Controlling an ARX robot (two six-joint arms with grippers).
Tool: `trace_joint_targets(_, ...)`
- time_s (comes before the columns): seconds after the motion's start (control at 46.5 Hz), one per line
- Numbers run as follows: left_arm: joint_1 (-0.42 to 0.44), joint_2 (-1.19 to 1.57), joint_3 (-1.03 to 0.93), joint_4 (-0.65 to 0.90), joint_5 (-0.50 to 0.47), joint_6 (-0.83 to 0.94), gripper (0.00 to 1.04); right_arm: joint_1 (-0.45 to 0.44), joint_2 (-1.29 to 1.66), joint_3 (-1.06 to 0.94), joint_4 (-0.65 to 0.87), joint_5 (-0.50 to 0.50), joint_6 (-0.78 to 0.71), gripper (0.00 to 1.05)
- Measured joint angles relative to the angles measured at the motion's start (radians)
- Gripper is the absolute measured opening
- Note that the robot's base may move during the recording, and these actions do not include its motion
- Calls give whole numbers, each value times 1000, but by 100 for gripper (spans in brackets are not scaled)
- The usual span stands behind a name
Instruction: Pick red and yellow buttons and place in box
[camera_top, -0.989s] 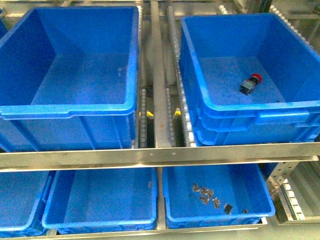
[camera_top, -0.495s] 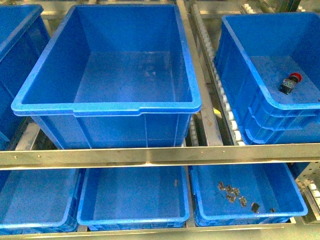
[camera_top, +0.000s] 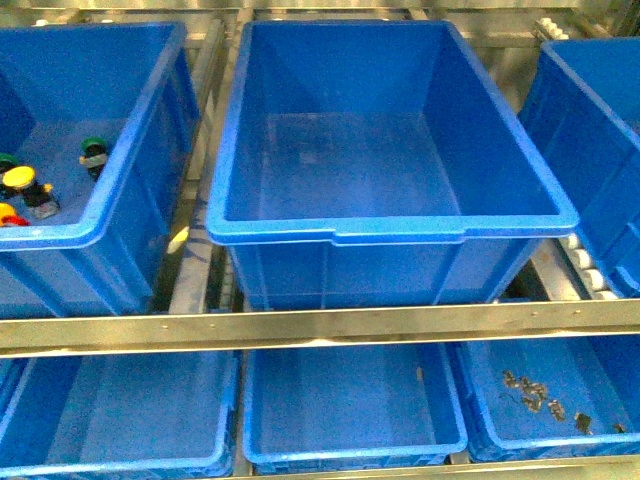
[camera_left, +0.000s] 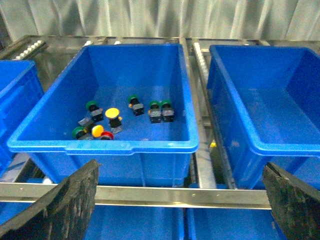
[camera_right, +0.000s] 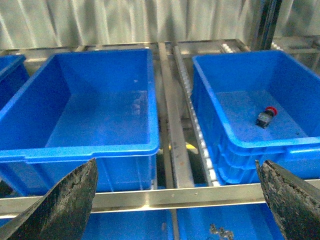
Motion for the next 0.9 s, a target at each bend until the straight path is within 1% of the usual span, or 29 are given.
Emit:
trace_joint_targets(0.323,0,0,0,0,0,0,97,0,0,0,-1,0,0,97)
trace_joint_targets(0.452,0,0,0,0,-5,0,97,0,0,0,-1,-14,0,97)
trace_joint_targets(0.903,0,0,0,0,0,0,97,0,0,0,-1,-3,0,97)
